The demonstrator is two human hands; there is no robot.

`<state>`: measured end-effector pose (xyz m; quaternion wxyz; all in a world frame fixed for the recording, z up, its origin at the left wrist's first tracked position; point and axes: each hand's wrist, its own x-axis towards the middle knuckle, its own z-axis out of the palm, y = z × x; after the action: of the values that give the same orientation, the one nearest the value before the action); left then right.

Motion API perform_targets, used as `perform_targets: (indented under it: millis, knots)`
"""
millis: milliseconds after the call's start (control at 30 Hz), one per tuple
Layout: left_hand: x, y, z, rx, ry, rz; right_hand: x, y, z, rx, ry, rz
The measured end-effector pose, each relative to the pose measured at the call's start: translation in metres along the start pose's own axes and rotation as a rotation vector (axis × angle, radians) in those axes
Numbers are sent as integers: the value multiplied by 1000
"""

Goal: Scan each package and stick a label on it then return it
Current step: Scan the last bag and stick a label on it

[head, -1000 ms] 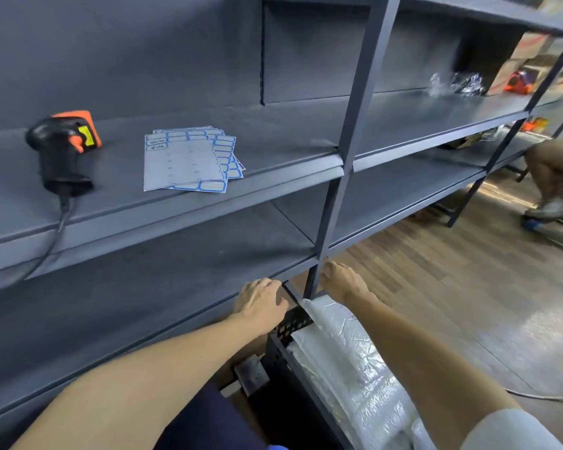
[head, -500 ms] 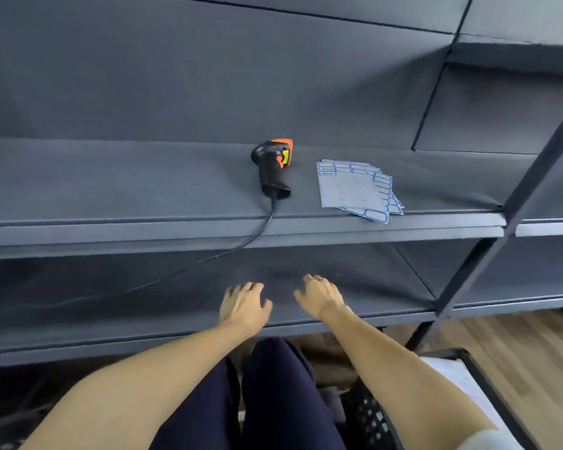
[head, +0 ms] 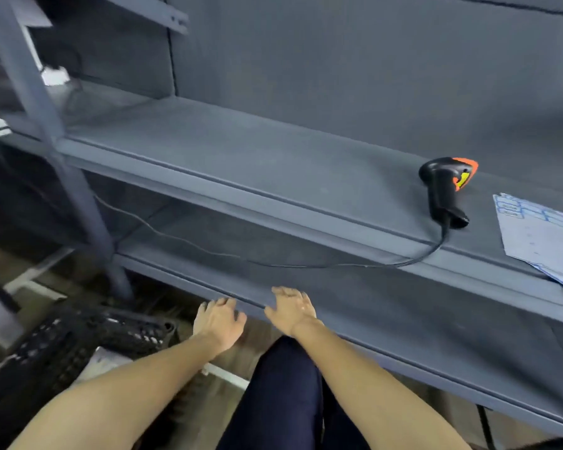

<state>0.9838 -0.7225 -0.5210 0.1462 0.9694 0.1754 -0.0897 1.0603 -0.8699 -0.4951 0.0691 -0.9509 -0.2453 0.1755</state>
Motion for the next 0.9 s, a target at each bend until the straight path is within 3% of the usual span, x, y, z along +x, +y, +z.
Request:
perform_targets:
  millis: [500,900]
  knots:
    - [-38,-155,25,-133,20,-353,42,-137,57,-156,-156,-288]
    - [-70,-231,60,-225,-25,-616,60,-219,108,-197,-255,-468]
